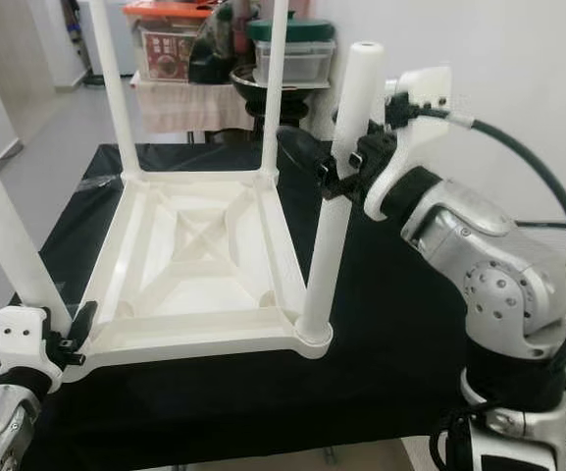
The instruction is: Building children table
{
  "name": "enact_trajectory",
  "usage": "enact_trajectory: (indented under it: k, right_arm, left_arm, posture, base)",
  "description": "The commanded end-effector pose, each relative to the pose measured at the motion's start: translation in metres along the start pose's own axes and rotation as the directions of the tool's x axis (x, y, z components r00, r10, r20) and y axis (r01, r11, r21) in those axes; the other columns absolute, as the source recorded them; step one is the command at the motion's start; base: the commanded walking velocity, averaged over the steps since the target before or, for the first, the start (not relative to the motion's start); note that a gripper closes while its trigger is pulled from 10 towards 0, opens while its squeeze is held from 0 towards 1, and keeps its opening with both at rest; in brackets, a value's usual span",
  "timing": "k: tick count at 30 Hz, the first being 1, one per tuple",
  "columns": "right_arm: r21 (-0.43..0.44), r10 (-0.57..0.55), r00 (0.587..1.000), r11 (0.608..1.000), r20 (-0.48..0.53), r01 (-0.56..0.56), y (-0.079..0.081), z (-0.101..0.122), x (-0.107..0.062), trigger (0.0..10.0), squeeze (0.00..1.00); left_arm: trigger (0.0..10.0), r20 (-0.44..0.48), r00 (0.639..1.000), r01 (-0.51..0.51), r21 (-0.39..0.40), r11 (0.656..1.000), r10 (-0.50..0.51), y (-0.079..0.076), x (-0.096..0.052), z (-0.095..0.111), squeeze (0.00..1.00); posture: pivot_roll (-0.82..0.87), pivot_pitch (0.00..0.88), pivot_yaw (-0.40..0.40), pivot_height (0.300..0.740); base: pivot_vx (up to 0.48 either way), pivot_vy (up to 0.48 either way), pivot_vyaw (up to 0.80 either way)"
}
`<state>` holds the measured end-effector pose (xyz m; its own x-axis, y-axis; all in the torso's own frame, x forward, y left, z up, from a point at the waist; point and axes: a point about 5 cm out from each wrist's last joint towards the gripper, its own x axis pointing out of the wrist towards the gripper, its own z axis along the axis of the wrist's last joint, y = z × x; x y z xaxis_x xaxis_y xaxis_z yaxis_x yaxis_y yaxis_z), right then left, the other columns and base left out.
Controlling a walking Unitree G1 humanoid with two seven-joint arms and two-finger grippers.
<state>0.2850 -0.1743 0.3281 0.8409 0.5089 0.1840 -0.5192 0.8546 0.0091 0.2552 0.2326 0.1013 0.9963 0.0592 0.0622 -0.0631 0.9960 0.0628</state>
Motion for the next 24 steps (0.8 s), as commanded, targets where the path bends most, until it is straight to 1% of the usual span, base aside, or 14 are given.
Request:
enact_trajectory:
  k: [1,2,3,6,7,13,16,17,19,21,22,23,24]
  right_arm:
    - [0.006,-0.017,1.0,1.0,0.004,0.017,0.0,0.0,-0.002,10.0,0.0]
    - [0.016,-0.025,1.0,1.0,0.003,0.025,0.0,-0.003,-0.003,10.0,0.0]
    - [0.025,-0.027,1.0,0.999,0.004,0.027,0.001,-0.005,-0.002,3.4,0.0]
    - [0.035,-0.027,1.0,0.999,0.008,0.027,0.001,-0.006,-0.002,3.4,0.0]
    - [0.041,-0.024,1.0,0.999,0.012,0.023,0.002,-0.006,-0.002,0.0,0.0]
    - [0.056,-0.036,0.999,0.998,0.029,0.034,0.002,-0.005,-0.001,0.0,0.0]
    - [0.063,-0.094,0.995,0.994,0.032,0.092,-0.004,-0.005,-0.001,0.0,0.0]
    - [0.063,-0.094,0.995,0.994,0.032,0.092,-0.004,-0.005,-0.001,0.0,0.0]
    - [0.073,-0.145,0.989,0.987,0.03,0.143,-0.011,-0.007,-0.001,0.0,0.0]
    - [0.073,-0.145,0.989,0.987,0.03,0.143,-0.011,-0.007,-0.001,0.0,0.0]
    - [0.077,-0.184,0.983,0.98,0.027,0.182,-0.015,-0.009,-0.002,0.0,0.0]
    - [0.077,-0.184,0.983,0.98,0.027,0.182,-0.015,-0.009,-0.002,0.0,0.0]
    - [0.081,-0.246,0.969,0.967,0.023,0.243,-0.023,-0.011,-0.003,0.0,0.0]
  left_arm:
    - [0.0,-0.02,1.0,0.004,0.011,1.0,-0.004,0.001,0.002,-0.003,0.0]
    - [0.0,-0.016,1.0,0.006,0.013,1.0,-0.006,0.001,0.003,-0.001,0.0]
    - [0.0,-0.01,1.0,0.011,0.016,1.0,-0.011,0.001,0.004,0.0,0.0]
    - [0.0,-0.006,1.0,0.016,0.019,1.0,-0.016,0.001,0.005,0.0,0.0]
    - [0.0,-0.004,1.0,0.019,0.02,1.0,-0.019,0.001,0.005,0.0,0.0]
    - [0.0,0.008,1.0,0.024,0.022,0.999,-0.024,0.0,0.007,0.003,0.0]
    - [0.0,0.032,0.999,0.027,0.028,0.999,-0.028,-0.001,0.009,0.009,0.0]
    - [0.0,0.032,0.999,0.027,0.028,0.999,-0.028,-0.001,0.009,0.009,0.0]
    - [0.0,0.044,0.999,0.028,0.032,0.999,-0.029,-0.001,0.008,0.013,0.0]
    - [0.0,0.044,0.999,0.028,0.032,0.999,-0.029,-0.001,0.008,0.013,0.0]
    - [0.0,0.054,0.998,0.022,0.039,0.999,-0.024,0.0,0.007,0.016,0.0]
    - [0.0,0.054,0.998,0.022,0.039,0.999,-0.024,0.0,0.007,0.016,0.0]
    - [0.0,0.075,0.997,0.011,0.05,0.999,-0.015,0.002,0.007,0.024,0.0]
  posture:
    - [-0.09,0.044,-0.025,0.74]
    - [-0.09,0.049,-0.018,0.74]
    - [-0.09,0.05,-0.017,0.74]
    - [-0.09,0.051,-0.017,0.74]
    - [-0.09,0.052,-0.014,0.74]
    - [-0.08,0.052,-0.01,0.74]
    - [-0.07,0.052,-0.007,0.74]
    - [-0.07,0.052,-0.007,0.74]
    - [-0.06,0.05,-0.005,0.74]
    - [-0.06,0.05,-0.005,0.74]
    - [-0.06,0.048,-0.005,0.74]
    - [-0.06,0.048,-0.005,0.74]
    - [-0.05,0.043,-0.004,0.74]
  base:
    - [0.0,0.0,0.0]
    - [0.0,0.0,0.0]
    - [0.0,0.0,0.0]
    - [0.0,0.0,0.0]
    - [0.0,0.0,0.0]
    - [0.0,0.0,0.0]
    - [0.0,0.0,0.0]
    - [0.0,0.0,0.0]
    - [0.0,0.0,0.0]
    - [0.0,0.0,0.0]
    - [0.0,0.0,0.0]
    - [0.0,0.0,0.0]
    - [0.0,0.0,0.0]
